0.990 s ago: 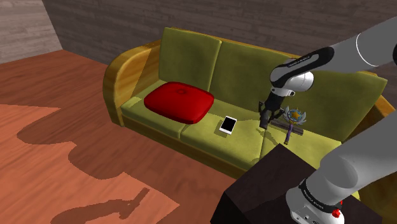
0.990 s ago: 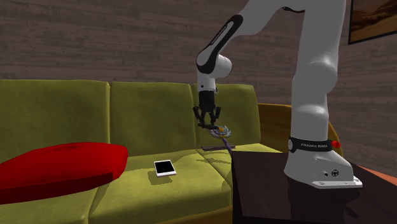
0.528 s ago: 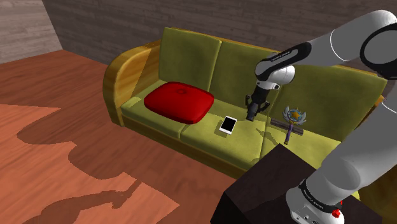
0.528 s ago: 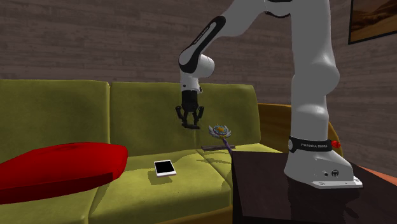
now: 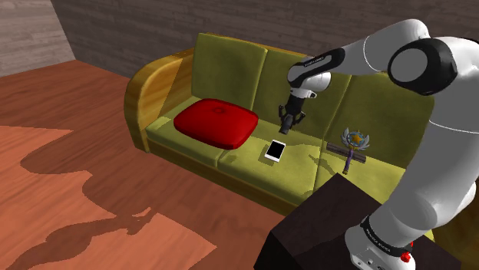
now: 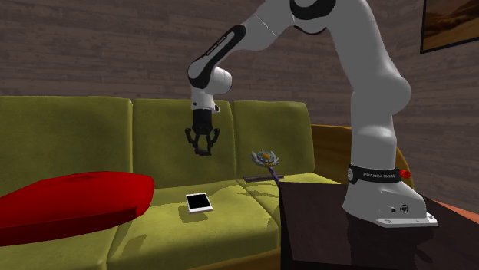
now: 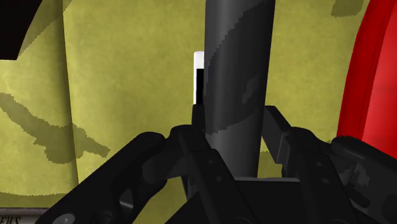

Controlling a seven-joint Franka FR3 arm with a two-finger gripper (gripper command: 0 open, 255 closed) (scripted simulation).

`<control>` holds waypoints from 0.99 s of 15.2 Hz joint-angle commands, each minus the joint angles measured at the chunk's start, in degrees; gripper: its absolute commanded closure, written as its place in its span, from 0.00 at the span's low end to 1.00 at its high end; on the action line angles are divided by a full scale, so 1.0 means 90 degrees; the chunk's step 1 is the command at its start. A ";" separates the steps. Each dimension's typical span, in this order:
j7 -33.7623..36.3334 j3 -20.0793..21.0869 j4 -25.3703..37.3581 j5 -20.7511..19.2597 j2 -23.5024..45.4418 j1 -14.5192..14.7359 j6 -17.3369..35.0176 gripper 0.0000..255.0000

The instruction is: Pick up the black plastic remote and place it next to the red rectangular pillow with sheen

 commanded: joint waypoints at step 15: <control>0.0669 0.0252 0.3442 0.0060 0.2510 0.0169 -0.0825 1.00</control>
